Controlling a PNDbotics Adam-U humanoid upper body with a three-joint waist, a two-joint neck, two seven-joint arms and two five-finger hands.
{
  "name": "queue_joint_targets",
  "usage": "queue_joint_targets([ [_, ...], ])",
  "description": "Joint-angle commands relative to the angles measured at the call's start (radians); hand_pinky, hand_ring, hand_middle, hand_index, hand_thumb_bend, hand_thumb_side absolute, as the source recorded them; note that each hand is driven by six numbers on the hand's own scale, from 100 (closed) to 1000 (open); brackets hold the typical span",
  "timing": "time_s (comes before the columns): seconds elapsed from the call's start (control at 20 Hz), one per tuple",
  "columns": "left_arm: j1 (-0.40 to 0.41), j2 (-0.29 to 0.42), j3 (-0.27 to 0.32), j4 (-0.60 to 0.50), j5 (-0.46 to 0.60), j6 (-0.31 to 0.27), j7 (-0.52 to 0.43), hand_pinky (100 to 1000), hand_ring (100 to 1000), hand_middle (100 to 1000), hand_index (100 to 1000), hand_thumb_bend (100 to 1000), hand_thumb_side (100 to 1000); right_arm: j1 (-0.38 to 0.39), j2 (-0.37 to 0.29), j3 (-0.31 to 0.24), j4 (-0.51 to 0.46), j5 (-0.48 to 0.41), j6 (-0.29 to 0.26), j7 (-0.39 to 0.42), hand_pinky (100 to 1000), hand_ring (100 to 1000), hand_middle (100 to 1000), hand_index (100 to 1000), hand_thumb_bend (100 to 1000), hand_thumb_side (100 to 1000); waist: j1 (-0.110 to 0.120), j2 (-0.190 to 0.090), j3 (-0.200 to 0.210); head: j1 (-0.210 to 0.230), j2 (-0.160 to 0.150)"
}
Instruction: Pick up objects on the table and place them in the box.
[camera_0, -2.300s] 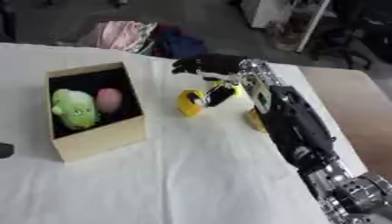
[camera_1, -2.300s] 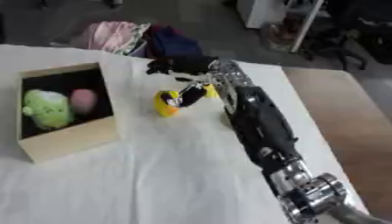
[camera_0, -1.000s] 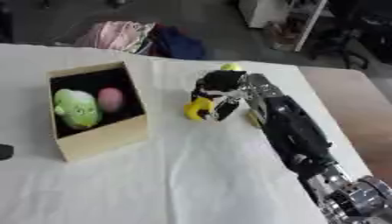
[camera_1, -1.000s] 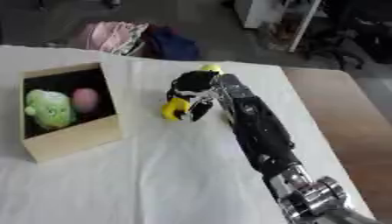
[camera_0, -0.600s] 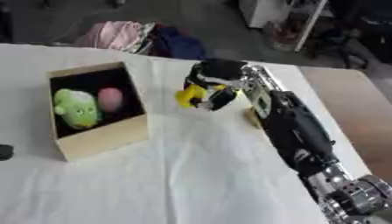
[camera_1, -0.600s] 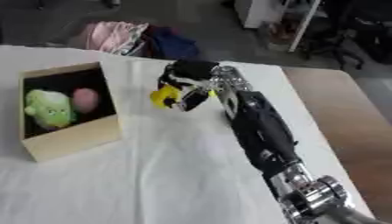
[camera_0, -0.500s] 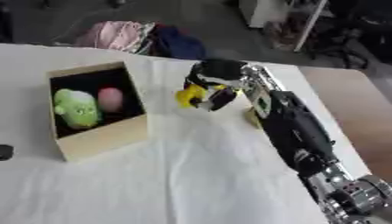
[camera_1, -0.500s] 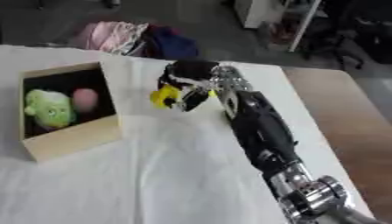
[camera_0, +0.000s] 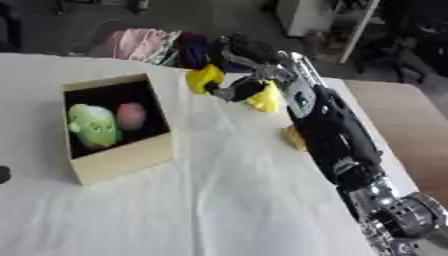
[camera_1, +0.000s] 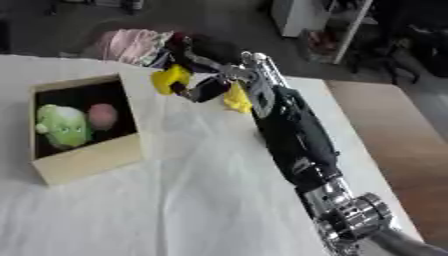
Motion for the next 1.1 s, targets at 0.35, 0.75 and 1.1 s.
queue_joint_targets([
  [0.35, -0.024, 0.005, 0.012, -0.02, 0.029, 0.0, 0.031, 732, 718, 625, 719, 100, 619, -0.026, 0.063, 0.015, 0.036, 0.154, 0.041, -0.092, 490, 484, 348, 503, 100, 176, 0.012, -0.036, 0.023, -0.021, -0.019],
  [0.75, -0.026, 0.005, 0.01, -0.02, 0.027, 0.003, 0.035, 738, 710, 603, 719, 100, 618, -0.023, 0.092, 0.04, 0.038, 0.209, 0.036, -0.197, 553, 569, 547, 746, 100, 176, 0.008, -0.032, 0.026, -0.022, -0.016],
  [1.1, -0.024, 0.005, 0.01, -0.02, 0.02, 0.007, 0.03, 740, 689, 578, 720, 100, 615, -0.014, 0.09, 0.066, 0.035, 0.214, -0.039, -0.192, 635, 690, 827, 960, 100, 176, 0.007, -0.031, 0.023, -0.019, -0.019],
])
